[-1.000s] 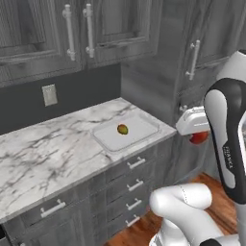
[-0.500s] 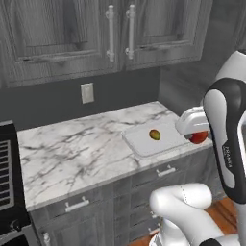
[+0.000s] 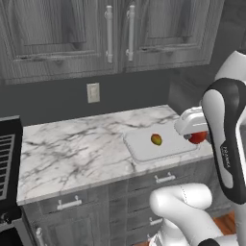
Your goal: Pick the mango and apple from the fridge and place them inside the tupperware on the counter.
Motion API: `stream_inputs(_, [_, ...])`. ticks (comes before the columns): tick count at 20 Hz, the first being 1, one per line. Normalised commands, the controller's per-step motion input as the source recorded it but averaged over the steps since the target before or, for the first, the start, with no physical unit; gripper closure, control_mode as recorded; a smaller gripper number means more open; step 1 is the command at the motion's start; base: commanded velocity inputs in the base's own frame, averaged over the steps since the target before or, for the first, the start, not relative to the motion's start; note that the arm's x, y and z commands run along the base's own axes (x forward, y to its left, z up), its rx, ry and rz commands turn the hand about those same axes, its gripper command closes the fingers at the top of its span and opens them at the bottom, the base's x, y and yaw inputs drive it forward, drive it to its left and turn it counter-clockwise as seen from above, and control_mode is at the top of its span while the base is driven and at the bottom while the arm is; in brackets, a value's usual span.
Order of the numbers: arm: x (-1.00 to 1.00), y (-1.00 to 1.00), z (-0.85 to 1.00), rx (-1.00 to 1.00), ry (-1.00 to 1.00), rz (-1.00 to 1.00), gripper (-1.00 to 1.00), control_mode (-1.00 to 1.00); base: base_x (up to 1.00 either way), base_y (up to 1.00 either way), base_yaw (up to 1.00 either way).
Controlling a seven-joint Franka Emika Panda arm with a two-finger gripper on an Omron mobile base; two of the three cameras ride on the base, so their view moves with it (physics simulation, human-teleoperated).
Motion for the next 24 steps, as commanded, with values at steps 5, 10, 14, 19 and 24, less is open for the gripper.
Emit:
stream_inputs(5, [0.0, 0.0, 0.0, 0.0, 0.0, 0.0, 1.0, 1.0, 0.06, -0.71, 0.19])
stream_inputs(10, [0.0, 0.0, 0.0, 0.0, 0.0, 0.0, 1.0, 1.0, 0.39, -0.26, 0.12])
stream_inputs(14, [0.0, 0.0, 0.0, 0.0, 0.0, 0.0, 1.0, 1.0, 0.55, -0.01, 0.08])
stream_inputs(19, [0.12, 0.0, -0.29, 0.0, 0.0, 0.01, 1.0, -1.0, 0.19, 0.01, 0.02])
stream_inputs(24, [-0.05, 0.0, -0.82, -0.04, 0.0, 0.0, 1.0, -1.0, 0.0, 0.0, 0.0])
